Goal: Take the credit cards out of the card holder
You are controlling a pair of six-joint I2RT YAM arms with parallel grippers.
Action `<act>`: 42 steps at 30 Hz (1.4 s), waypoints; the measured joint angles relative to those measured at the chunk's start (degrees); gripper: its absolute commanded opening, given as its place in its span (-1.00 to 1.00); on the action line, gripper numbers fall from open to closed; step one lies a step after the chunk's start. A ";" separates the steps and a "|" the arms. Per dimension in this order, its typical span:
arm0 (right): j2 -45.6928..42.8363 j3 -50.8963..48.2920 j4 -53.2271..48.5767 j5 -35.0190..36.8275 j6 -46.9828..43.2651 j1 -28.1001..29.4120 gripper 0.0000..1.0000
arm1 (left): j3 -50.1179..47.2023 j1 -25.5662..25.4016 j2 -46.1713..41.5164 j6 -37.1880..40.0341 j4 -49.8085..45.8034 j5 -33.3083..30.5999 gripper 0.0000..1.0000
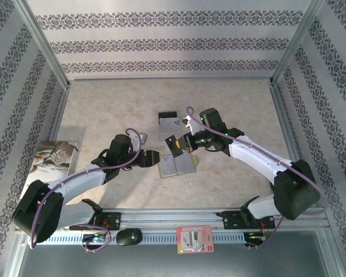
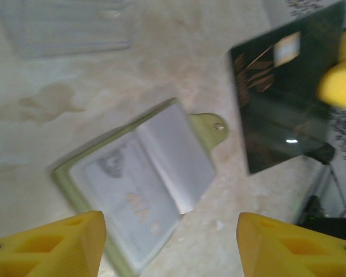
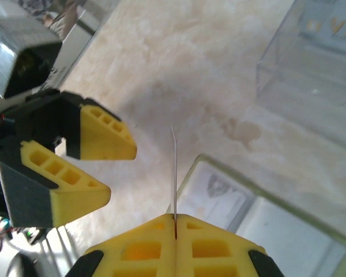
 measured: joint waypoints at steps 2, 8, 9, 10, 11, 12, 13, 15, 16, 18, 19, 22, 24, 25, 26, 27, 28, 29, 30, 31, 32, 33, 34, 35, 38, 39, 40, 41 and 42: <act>-0.02 0.00 -0.31 -1.70 -0.04 -0.39 -1.00 | 0.00 0.20 0.00 -0.04 2.23 1.97 0.23; 0.72 6.99 -7.50 -3.13 -6.27 -1.49 -1.00 | 0.02 0.63 -0.02 -0.07 3.80 4.42 0.25; 1.22 9.35 -8.94 -2.93 -8.07 -1.49 -1.00 | 0.02 0.63 -0.13 -0.04 3.61 4.44 0.25; 1.86 11.96 -10.40 -2.54 -9.90 -1.49 -1.00 | 0.02 0.63 -0.33 -0.04 3.32 4.39 0.26; 2.62 14.64 -11.87 -1.97 -11.82 -1.49 -1.00 | 0.02 0.63 -0.81 0.00 2.73 4.22 0.27; 3.67 17.68 -13.18 -1.16 -14.08 -1.49 -1.00 | 0.02 0.63 -1.51 0.07 1.88 3.93 0.28; 4.83 20.37 -14.40 -0.37 -16.02 -1.49 -1.00 | 0.07 0.63 -2.40 0.26 0.74 3.52 0.28; 7.65 25.59 -16.57 1.27 -19.56 -1.49 -1.00 | 0.28 0.63 -4.11 0.68 -1.66 2.58 0.29; 9.55 28.50 -17.77 2.27 -21.53 -1.49 -1.00 | 0.50 0.63 -4.90 0.92 -3.08 1.90 0.29; 13.33 33.59 -19.76 4.31 -24.92 -1.49 -1.00 | 1.05 0.63 -6.34 1.49 -6.01 0.28 0.29; 15.52 36.41 -21.03 5.44 -26.82 -1.49 -1.00 | 1.46 0.63 -7.10 1.81 -7.82 -0.85 0.29; 21.40 44.24 -24.59 8.81 -32.06 -1.46 -1.00 | 2.73 0.68 -8.52 2.40 -12.39 -4.07 0.29; 24.65 48.89 -26.82 10.54 -35.21 -1.46 -1.00 | 3.21 0.96 -9.14 2.47 -14.25 -5.81 0.30; 26.25 51.28 -28.00 11.32 -36.92 -1.46 -1.00 | 3.26 1.14 -9.40 2.45 -14.88 -6.75 0.30; 27.50 53.11 -28.83 11.93 -38.36 -1.46 -1.00 | 3.26 1.33 -9.60 2.43 -15.47 -7.32 0.30; 28.96 55.32 -29.97 12.59 -40.24 -1.46 -1.00 | 3.26 1.49 -9.68 2.40 -16.00 -8.11 0.30; 30.29 57.24 -31.04 13.27 -41.97 -1.46 -1.00 | 3.26 1.70 -9.68 2.40 -16.39 -8.52 0.30; 31.45 58.86 -32.04 13.73 -43.41 -1.44 -1.00 | 3.26 1.81 -9.68 2.40 -16.79 -9.01 0.30; 32.83 60.67 -32.96 14.34 -45.20 -1.44 -1.00 | 3.26 2.10 -9.62 2.43 -17.07 -9.38 0.30; 34.14 62.16 -33.79 14.97 -46.84 -1.44 -1.00 | 3.30 2.32 -9.44 2.40 -17.46 -9.84 0.30; 35.15 63.14 -34.36 15.45 -48.24 -1.42 -1.00 | 3.43 2.58 -9.22 2.43 -17.86 -9.92 0.31; 36.26 64.04 -34.99 16.15 -49.79 -1.40 -1.00 | 3.67 2.89 -8.94 2.43 -18.36 -10.16 0.30; 37.31 64.65 -35.45 17.00 -51.32 -1.31 -1.00 | 4.07 3.19 -8.59 2.45 -18.99 -10.34 0.30; 38.14 64.98 -35.71 17.79 -52.63 -1.03 -1.00 | 4.37 3.45 -8.31 2.47 -19.32 -10.58 0.31; 40.74 65.66 -36.15 20.55 -56.35 -0.48 -1.00 | 5.42 4.24 -7.63 2.64 -20.06 -11.13 0.31; 41.53 65.66 -36.22 21.49 -57.57 -0.17 -1.00 | 5.73 4.46 -7.41 2.69 -20.15 -11.26 0.31; 42.16 65.66 -36.17 22.34 -58.64 0.15 -1.00 | 6.05 4.74 -7.10 2.80 -20.26 -11.30 0.31; 42.69 65.66 -36.09 23.17 -59.63 0.50 -1.00 | 6.29 4.87 -6.80 2.82 -20.26 -11.34 0.31; 43.28 65.66 -35.91 24.09 -60.59 0.85 -1.00 | 6.56 5.14 -6.36 2.82 -20.28 -11.32 0.31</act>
